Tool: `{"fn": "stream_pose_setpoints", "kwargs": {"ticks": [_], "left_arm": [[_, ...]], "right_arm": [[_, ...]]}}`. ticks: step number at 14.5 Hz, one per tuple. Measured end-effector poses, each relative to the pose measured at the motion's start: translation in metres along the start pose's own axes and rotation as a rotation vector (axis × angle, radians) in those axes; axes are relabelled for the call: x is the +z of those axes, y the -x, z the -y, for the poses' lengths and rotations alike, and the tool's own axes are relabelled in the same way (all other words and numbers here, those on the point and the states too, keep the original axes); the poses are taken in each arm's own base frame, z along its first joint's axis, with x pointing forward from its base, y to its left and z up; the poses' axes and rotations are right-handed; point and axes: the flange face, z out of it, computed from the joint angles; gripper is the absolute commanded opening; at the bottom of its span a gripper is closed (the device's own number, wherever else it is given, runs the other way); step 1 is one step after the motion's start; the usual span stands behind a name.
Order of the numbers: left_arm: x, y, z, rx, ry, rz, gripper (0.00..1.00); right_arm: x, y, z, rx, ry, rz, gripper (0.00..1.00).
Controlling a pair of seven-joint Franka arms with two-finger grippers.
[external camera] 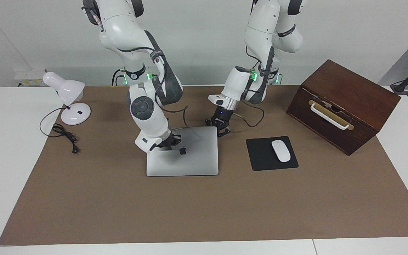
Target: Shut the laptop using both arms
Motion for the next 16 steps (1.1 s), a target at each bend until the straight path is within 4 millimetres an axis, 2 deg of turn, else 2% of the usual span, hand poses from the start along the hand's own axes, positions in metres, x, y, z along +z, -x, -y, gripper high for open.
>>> {"fn": "stream_pose_setpoints", "kwargs": {"ticks": [6,8,9,10,12,14,16], "left_arm": [[0.000,0.000,0.000,0.000,0.000,0.000,0.00],[0.000,0.000,0.000,0.000,0.000,0.000,0.00],[0.000,0.000,0.000,0.000,0.000,0.000,0.00],[0.000,0.000,0.000,0.000,0.000,0.000,0.00],[0.000,0.000,0.000,0.000,0.000,0.000,0.00],[0.000,0.000,0.000,0.000,0.000,0.000,0.00],[0.000,0.000,0.000,0.000,0.000,0.001,0.00]], "right_arm": [[0.000,0.000,0.000,0.002,-0.001,-0.005,0.00],[-0.008,0.000,-0.001,0.032,-0.004,-0.018,0.00],[-0.018,0.000,-0.001,0.057,-0.008,-0.035,0.00],[-0.033,0.000,-0.003,0.073,-0.015,-0.059,0.00],[-0.075,-0.001,-0.016,0.101,-0.029,-0.110,0.00],[-0.127,0.000,-0.047,0.138,-0.045,-0.169,0.00],[-0.169,0.004,-0.081,0.138,-0.051,-0.227,0.00]]}}
